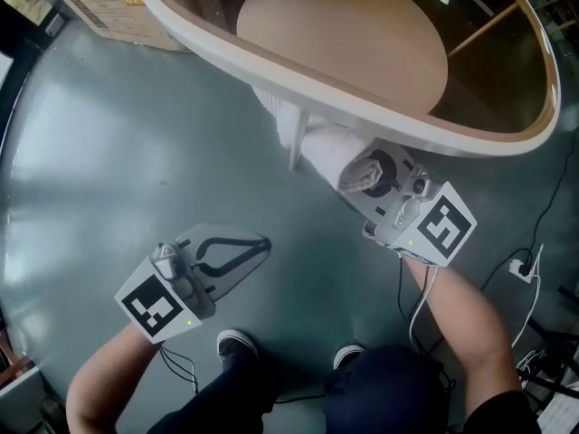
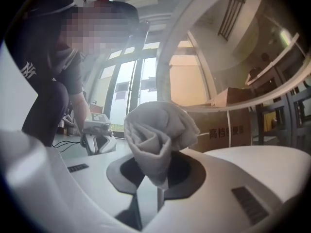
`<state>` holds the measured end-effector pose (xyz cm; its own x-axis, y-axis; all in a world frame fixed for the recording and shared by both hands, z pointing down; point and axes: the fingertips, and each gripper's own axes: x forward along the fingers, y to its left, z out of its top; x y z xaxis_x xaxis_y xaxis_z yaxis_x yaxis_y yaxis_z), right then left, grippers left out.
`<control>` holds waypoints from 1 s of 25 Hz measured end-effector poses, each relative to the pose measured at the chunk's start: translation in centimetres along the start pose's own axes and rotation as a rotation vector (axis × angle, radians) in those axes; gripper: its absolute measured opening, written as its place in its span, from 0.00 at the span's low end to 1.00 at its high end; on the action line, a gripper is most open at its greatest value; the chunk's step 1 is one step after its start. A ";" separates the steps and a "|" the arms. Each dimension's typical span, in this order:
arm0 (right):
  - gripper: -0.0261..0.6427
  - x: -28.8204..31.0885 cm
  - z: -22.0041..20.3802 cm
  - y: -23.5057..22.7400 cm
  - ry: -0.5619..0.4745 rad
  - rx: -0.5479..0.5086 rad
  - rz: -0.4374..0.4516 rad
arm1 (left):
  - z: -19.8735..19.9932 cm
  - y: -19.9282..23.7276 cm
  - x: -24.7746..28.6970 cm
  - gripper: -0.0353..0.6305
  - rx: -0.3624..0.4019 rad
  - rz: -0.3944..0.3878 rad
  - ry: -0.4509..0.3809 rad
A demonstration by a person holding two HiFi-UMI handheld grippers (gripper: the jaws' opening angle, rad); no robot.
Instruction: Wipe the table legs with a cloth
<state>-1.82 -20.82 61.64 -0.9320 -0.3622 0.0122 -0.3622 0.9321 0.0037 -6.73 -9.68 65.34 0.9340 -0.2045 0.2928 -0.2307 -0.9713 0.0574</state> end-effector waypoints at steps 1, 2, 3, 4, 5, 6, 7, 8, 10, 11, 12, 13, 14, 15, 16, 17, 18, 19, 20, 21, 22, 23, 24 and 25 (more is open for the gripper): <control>0.14 0.0 -1.4 -0.1 0.020 0.022 -0.006 | -0.1 -0.1 0.1 0.06 -0.004 -0.003 0.000; 0.14 0.1 -2.7 -0.1 0.041 0.039 -0.014 | -0.2 -0.1 0.2 0.06 -0.004 -0.008 0.000; 0.14 0.1 -4.0 -0.1 0.062 0.051 -0.022 | -0.3 -0.2 0.3 0.07 -0.002 -0.014 0.001; 0.14 0.2 -5.2 0.1 0.086 0.055 -0.028 | -0.5 -0.3 0.3 0.06 0.000 -0.021 0.004; 0.14 0.2 -6.4 0.4 0.112 0.056 -0.028 | -0.6 -0.3 0.3 0.06 0.000 -0.029 0.008; 0.14 0.1 -7.5 0.7 0.139 0.058 -0.023 | -0.8 -0.4 0.3 0.07 0.000 -0.035 0.014; 0.14 0.1 -8.6 1.0 0.165 0.062 -0.015 | -1.0 -0.5 0.3 0.06 0.001 -0.040 0.018; 0.14 0.2 -9.6 1.2 0.190 0.066 -0.004 | -1.1 -0.5 0.3 0.06 0.001 -0.044 0.021; 0.14 0.2 -11.5 1.7 0.242 0.067 0.029 | -1.2 -0.6 0.5 0.06 -0.001 -0.045 0.019; 0.14 0.2 -12.4 2.0 0.273 0.065 0.051 | -1.2 -0.6 0.6 0.06 -0.004 -0.045 0.017; 0.14 0.2 -13.4 2.3 0.308 0.061 0.078 | -1.1 -0.7 0.7 0.06 -0.007 -0.046 0.016; 0.14 0.1 -14.5 2.9 0.348 0.056 0.112 | -1.1 -0.9 0.8 0.06 -0.008 -0.048 0.017; 0.14 0.1 -15.6 3.7 0.387 0.057 0.148 | -1.0 -1.0 1.0 0.06 -0.008 -0.051 0.017; 0.14 -0.1 -16.6 4.5 0.421 0.070 0.180 | -0.8 -1.2 1.0 0.06 -0.006 -0.056 0.017; 0.14 -0.2 -17.4 5.1 0.447 0.094 0.198 | -0.7 -1.4 1.1 0.06 -0.001 -0.063 0.018; 0.14 -0.3 -18.0 5.5 0.463 0.120 0.201 | -0.6 -1.5 1.2 0.06 0.009 -0.072 0.023; 0.14 -0.3 -18.4 5.4 0.471 0.138 0.191 | -0.6 -1.6 1.1 0.06 0.020 -0.079 0.028; 0.14 -0.3 -18.9 5.1 0.476 0.146 0.175 | -0.7 -1.6 1.1 0.07 0.028 -0.081 0.032; 0.14 -0.5 -19.6 4.6 0.488 0.148 0.156 | -0.9 -1.5 1.1 0.06 0.029 -0.077 0.035; 0.14 -0.8 -20.6 4.1 0.509 0.149 0.138 | -1.1 -1.4 1.1 0.06 0.022 -0.070 0.039; 0.14 -1.3 -21.7 3.6 0.534 0.158 0.117 | -1.4 -1.3 1.1 0.06 0.012 -0.062 0.044; 0.14 -2.1 -22.5 2.9 0.548 0.181 0.087 | -1.6 -1.4 1.1 0.06 0.007 -0.054 0.048; 0.14 -2.9 -22.5 1.8 0.542 0.212 0.045 | -1.6 -1.4 1.2 0.07 0.008 -0.046 0.047; 0.14 -3.7 -21.6 0.5 0.512 0.238 -0.001 | -1.4 -1.3 1.4 0.06 0.013 -0.039 0.043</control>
<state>1.72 -18.96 83.15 -0.8280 -0.2614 0.4961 -0.4115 0.8843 -0.2209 -5.53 -8.51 66.99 0.9297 -0.1611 0.3313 -0.1903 -0.9801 0.0573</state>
